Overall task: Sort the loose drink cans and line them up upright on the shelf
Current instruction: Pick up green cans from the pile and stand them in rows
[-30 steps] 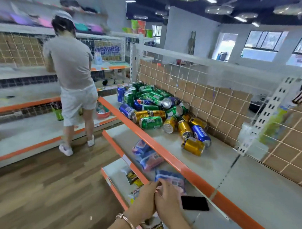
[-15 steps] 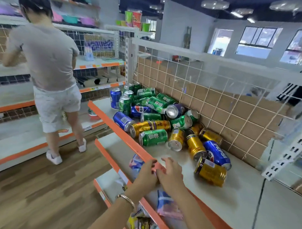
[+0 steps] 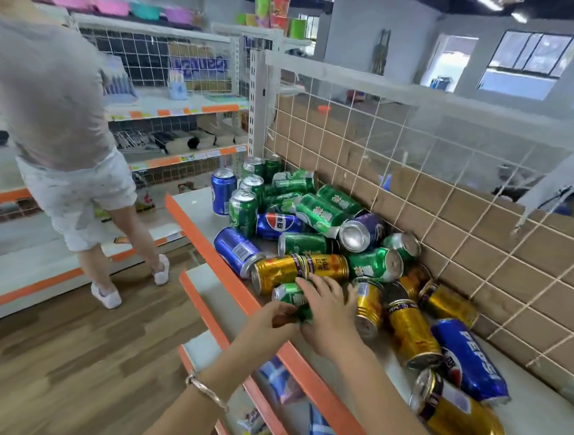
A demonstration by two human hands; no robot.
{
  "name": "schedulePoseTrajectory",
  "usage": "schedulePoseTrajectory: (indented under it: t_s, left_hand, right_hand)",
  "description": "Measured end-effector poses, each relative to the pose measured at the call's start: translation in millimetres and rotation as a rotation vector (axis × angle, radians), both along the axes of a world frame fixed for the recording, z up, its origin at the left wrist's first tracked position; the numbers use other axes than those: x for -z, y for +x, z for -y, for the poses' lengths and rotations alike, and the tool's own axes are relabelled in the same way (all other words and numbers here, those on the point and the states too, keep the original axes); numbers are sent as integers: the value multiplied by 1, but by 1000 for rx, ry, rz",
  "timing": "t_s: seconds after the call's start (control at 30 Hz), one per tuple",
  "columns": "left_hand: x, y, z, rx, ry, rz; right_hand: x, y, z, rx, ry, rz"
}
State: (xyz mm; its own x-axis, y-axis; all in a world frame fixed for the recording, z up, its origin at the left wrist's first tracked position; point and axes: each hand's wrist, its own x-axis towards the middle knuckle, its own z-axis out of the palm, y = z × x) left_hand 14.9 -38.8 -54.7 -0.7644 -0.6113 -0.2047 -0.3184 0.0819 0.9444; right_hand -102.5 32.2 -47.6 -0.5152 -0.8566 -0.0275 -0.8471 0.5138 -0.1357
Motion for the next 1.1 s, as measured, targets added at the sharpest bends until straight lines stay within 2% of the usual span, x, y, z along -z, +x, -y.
schedulePoseTrajectory:
  t_s: [0.2, 0.27, 0.33, 0.4, 0.5, 0.57, 0.63, 0.7, 0.73, 0.77, 0.83, 0.9, 1.0, 1.1]
  left_hand:
    - [-1, 7, 31, 73, 182, 35]
    - [-10, 3, 39, 62, 220, -15]
    - [-21, -6, 45, 53, 266, -120]
    - [-35, -17, 50, 49, 226, -211]
    - [-49, -35, 70, -4, 151, -245]
    - [-54, -41, 86, -24, 209, -230]
    - [-57, -43, 103, -30, 343, -223]
    - [-59, -45, 118, -46, 473, -209]
    - [-60, -47, 125, -61, 535, -205]
    - [-61, -49, 132, -73, 598, -209]
    - [-63, -51, 143, -59, 671, -205]
    - [-65, -52, 152, 1, 719, -183]
    - [-62, -54, 164, 65, 782, -184]
    - [-59, -58, 173, 108, 790, -190]
  right_hand:
    - [-9, -17, 9, 54, -96, 11]
    - [-21, -17, 10, 145, -268, 139]
    - [-31, -18, 15, 232, -498, 355]
    - [-40, -14, 27, 268, -618, 501]
    - [-49, -9, 53, 256, -623, 483]
    - [-59, -12, 64, 214, -549, 499]
    - [-70, -22, 67, 162, -478, 715]
    - [-81, -28, 72, 177, -526, 1015]
    - [-81, -34, 76, 217, -563, 1031]
    - [-81, -42, 82, 288, -535, 882]
    - [-76, -60, 96, 405, -284, 370]
    - [-76, -71, 110, 450, -61, 29]
    - [-77, -87, 125, 488, 47, -221]
    - [-75, -100, 131, 559, 204, -237]
